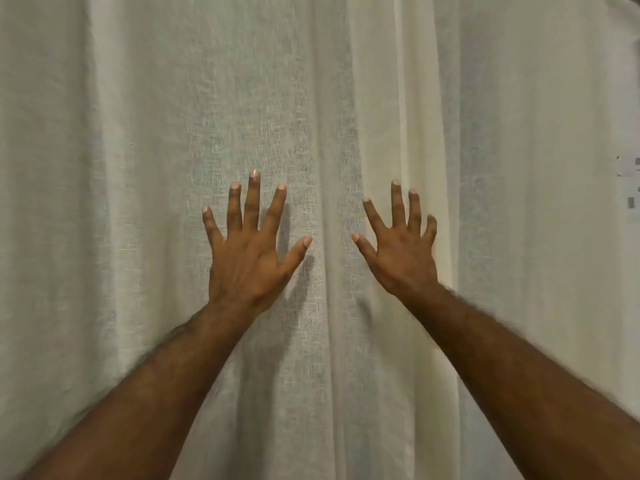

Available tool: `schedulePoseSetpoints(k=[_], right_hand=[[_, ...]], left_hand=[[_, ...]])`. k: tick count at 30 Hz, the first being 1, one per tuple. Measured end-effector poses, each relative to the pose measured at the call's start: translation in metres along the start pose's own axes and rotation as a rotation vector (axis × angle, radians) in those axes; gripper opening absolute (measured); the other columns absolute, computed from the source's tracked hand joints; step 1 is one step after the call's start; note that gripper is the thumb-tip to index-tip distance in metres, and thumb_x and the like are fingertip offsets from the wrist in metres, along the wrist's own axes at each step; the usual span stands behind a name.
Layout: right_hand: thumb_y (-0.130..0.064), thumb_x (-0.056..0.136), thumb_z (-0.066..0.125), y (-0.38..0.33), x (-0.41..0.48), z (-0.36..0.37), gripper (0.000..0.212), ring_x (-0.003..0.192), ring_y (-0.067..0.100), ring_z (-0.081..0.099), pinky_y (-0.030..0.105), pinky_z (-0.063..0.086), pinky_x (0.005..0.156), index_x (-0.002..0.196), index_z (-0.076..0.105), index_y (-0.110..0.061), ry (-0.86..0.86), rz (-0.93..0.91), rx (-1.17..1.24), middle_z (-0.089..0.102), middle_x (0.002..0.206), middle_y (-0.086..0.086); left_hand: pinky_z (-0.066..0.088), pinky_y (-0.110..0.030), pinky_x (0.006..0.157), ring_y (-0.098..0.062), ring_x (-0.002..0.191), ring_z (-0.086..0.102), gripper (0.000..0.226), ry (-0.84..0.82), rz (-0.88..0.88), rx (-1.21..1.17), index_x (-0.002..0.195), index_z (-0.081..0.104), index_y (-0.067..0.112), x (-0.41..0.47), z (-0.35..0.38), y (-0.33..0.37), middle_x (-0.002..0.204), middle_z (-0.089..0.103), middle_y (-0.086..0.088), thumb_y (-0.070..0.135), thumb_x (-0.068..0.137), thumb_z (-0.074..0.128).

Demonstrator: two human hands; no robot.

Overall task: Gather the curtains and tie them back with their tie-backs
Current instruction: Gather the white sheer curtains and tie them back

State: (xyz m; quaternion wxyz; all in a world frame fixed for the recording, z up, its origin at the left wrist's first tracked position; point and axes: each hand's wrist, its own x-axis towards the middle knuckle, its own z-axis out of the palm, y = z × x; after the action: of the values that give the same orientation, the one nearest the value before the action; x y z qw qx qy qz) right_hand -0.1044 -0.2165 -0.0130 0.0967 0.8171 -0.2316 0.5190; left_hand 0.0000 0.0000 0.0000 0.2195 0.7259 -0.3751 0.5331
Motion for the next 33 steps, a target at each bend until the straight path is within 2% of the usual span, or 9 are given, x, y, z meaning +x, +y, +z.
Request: schedulePoseSetpoints(k=[4, 10, 14, 16, 19, 21, 23, 28, 33], right_hand=[[-0.06, 0.102, 0.033, 0.002, 0.002, 0.006, 0.068, 0.157, 0.033, -0.01, 0.06, 0.013, 0.122, 0.161, 0.009, -0.037, 0.003, 0.032, 0.027, -0.023, 0.168, 0.005], [-0.018, 0.101, 0.058, -0.003, 0.011, 0.001, 0.064, 0.142, 0.032, 0.041, 0.047, 0.045, 0.11, 0.157, 0.028, -0.022, 0.142, 0.118, 0.386, -0.006, 0.169, 0.004], [-0.011, 0.101, 0.055, -0.001, 0.023, -0.005, 0.068, 0.13, 0.023, 0.053, 0.038, 0.047, 0.105, 0.158, 0.022, -0.025, 0.16, 0.183, 0.6, 0.036, 0.158, 0.004], [-0.014, 0.101, 0.055, 0.0, 0.032, -0.009, 0.076, 0.105, 0.023, 0.064, 0.04, 0.053, 0.095, 0.159, 0.011, -0.032, 0.143, 0.248, 0.685, 0.062, 0.129, 0.008], [-0.023, 0.101, 0.058, 0.003, 0.047, -0.014, 0.072, 0.091, 0.02, 0.065, 0.035, 0.054, 0.086, 0.158, 0.014, -0.029, 0.118, 0.277, 0.766, 0.065, 0.108, 0.001], [-0.029, 0.102, 0.055, 0.007, 0.059, -0.016, 0.037, 0.092, 0.02, 0.064, 0.03, 0.052, 0.079, 0.137, 0.049, -0.018, 0.088, 0.276, 0.786, 0.063, 0.101, -0.004], [-0.031, 0.103, 0.051, 0.01, 0.07, -0.02, 0.019, 0.084, 0.021, 0.061, 0.025, 0.043, 0.063, 0.097, 0.059, -0.015, 0.054, 0.27, 0.787, 0.06, 0.083, -0.006], [-0.033, 0.106, 0.045, 0.007, 0.088, -0.027, 0.033, 0.094, 0.019, 0.059, 0.032, 0.048, 0.084, 0.117, 0.062, -0.008, 0.048, 0.213, 0.843, 0.064, 0.105, 0.001], [-0.021, 0.107, 0.042, -0.02, 0.091, -0.037, 0.023, 0.084, 0.015, 0.054, 0.023, 0.04, 0.072, 0.1, 0.062, -0.014, 0.039, 0.159, 0.784, 0.06, 0.093, -0.005]], left_hand=[[-0.003, -0.064, 0.116, -0.021, 0.15, -0.017, 0.079, 0.011, -0.005, 0.015, 0.156, -0.003, 0.034, 0.0, 0.005, 0.001, 0.163, -0.019, 0.0, 0.073, 0.091, 0.021], [0.0, -0.064, 0.117, -0.022, 0.151, -0.015, 0.079, 0.003, -0.005, -0.019, 0.156, -0.003, 0.034, 0.005, 0.008, 0.006, 0.163, -0.019, 0.0, 0.073, 0.091, 0.022], [0.01, -0.06, 0.118, -0.027, 0.152, 0.001, 0.084, 0.037, -0.057, -0.092, 0.155, -0.001, 0.035, 0.01, 0.007, 0.014, 0.165, -0.01, -0.001, 0.075, 0.089, 0.031], [0.023, -0.056, 0.115, -0.028, 0.149, 0.014, 0.086, 0.055, -0.139, -0.156, 0.155, 0.001, 0.033, 0.014, 0.005, 0.018, 0.164, -0.002, -0.002, 0.07, 0.089, 0.042], [0.052, -0.042, 0.087, -0.027, 0.129, 0.043, 0.087, 0.1, -0.238, -0.258, 0.154, 0.003, 0.031, 0.023, 0.004, 0.023, 0.158, 0.008, -0.002, 0.042, 0.091, 0.062], [0.057, -0.033, 0.067, -0.023, 0.105, 0.059, 0.086, 0.108, -0.29, -0.36, 0.154, 0.006, 0.03, 0.028, 0.003, 0.024, 0.151, 0.022, -0.001, 0.015, 0.092, 0.063], [0.058, -0.034, 0.08, -0.018, 0.103, 0.062, 0.077, 0.105, -0.366, -0.503, 0.153, 0.015, 0.028, 0.032, -0.001, 0.027, 0.141, 0.043, -0.001, 0.003, 0.093, 0.057], [0.057, -0.029, 0.069, -0.011, 0.076, 0.065, 0.014, 0.081, -0.362, -0.493, 0.109, 0.063, 0.017, 0.037, -0.009, 0.032, 0.081, 0.06, 0.012, 0.022, 0.098, 0.055], [0.053, -0.035, 0.06, -0.016, 0.061, 0.057, 0.023, 0.078, -0.385, -0.473, 0.079, 0.059, 0.013, 0.04, -0.022, 0.018, 0.068, 0.061, 0.001, 0.024, 0.098, 0.054]])
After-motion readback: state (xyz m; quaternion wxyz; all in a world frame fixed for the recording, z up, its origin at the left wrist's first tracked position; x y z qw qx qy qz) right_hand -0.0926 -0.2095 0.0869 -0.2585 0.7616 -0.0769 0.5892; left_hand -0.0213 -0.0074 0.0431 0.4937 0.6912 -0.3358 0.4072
